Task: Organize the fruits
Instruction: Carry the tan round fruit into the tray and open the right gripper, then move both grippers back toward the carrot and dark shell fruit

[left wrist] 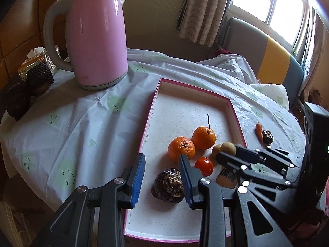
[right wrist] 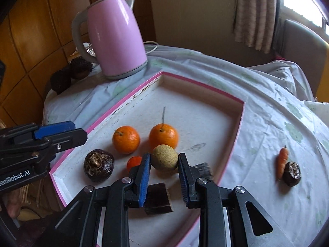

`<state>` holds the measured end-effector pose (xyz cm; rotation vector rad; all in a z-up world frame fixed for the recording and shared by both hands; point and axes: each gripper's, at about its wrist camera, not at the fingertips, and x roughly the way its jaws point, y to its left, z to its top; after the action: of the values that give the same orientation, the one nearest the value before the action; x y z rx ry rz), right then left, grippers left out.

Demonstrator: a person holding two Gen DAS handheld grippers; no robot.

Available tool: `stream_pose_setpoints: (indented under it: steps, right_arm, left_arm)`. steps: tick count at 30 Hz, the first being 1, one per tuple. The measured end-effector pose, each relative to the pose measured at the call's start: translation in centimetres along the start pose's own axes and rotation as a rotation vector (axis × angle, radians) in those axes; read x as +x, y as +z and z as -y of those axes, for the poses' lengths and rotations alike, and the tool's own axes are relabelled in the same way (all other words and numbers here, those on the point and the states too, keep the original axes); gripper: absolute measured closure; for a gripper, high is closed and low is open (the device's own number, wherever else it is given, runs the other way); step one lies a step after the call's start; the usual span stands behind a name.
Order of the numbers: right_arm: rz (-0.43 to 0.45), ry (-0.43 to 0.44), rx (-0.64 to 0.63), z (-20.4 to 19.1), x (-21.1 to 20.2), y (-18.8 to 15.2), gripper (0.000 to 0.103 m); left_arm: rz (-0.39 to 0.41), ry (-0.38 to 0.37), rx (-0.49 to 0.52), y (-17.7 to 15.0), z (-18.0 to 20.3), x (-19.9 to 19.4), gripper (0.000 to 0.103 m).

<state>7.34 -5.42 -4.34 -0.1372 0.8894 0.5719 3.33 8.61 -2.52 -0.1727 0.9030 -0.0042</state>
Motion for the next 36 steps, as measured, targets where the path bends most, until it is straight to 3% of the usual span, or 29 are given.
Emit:
stream_pose_setpoints:
  steps: [7,10,36]
  right_arm:
    - [-0.03,-0.009,0.018,0.2,0.7,-0.9,0.075]
    - [-0.023,-0.01,0.035,0.5,0.4,-0.9,0.069]
    - [0.104,-0.091,0.191,4.0,-4.5,-2.4,0.06]
  left_arm:
    - [-0.002,-0.003,0.006,-0.1,0.2,0.1,0.069]
    - [-0.003,-0.002,0.01,-0.1,0.3,0.2,0.069]
    - [0.015,-0.029,0.13,-1.0,4.1,-0.7,0.069]
